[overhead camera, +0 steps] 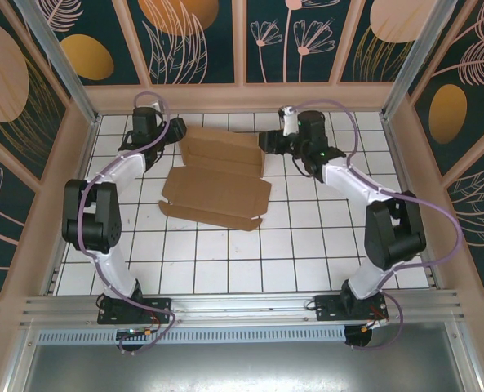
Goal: Fold the paper box
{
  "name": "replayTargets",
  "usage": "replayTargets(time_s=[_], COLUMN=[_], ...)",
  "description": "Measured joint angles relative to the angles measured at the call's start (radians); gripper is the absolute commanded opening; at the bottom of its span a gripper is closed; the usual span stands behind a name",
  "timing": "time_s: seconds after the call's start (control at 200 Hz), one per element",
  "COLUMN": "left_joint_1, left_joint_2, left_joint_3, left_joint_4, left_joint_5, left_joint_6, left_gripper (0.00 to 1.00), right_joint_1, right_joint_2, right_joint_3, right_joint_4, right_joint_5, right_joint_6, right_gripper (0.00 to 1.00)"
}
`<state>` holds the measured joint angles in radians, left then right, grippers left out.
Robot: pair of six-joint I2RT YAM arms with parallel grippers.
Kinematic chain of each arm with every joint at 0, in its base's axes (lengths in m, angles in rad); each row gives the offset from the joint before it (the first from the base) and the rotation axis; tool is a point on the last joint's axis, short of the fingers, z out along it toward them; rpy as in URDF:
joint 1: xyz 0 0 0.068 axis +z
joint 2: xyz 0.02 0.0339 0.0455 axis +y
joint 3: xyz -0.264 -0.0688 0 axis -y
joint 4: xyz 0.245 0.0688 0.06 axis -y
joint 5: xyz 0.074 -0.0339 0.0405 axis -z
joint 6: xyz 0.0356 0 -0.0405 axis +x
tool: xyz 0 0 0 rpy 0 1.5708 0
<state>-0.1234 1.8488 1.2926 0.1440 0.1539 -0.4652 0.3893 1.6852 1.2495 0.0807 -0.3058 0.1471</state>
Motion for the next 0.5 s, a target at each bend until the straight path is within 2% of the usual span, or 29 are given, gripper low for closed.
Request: replayTargets(time_s=[0.285, 0.5], left_joint_1=[0.0, 0.0], left_joint_2=[0.014, 0.017], left_joint_3=[0.0, -0.013], left_joint_4=[0.018, 0.043], left_joint_5=[-0.006, -0.016], left_joint_6=[-0.001, -0.019], left_gripper=[0.48, 0.44], right_joint_1=[0.016, 0.025], right_joint_2=[0.125, 0.13], right_joint_3=[0.054, 0.074], right_joint_4=[-0.086, -0.089], right_joint_5=[0.043, 0.075], right_joint_6=[0.017, 0.016], right_gripper=[0.55, 0.54])
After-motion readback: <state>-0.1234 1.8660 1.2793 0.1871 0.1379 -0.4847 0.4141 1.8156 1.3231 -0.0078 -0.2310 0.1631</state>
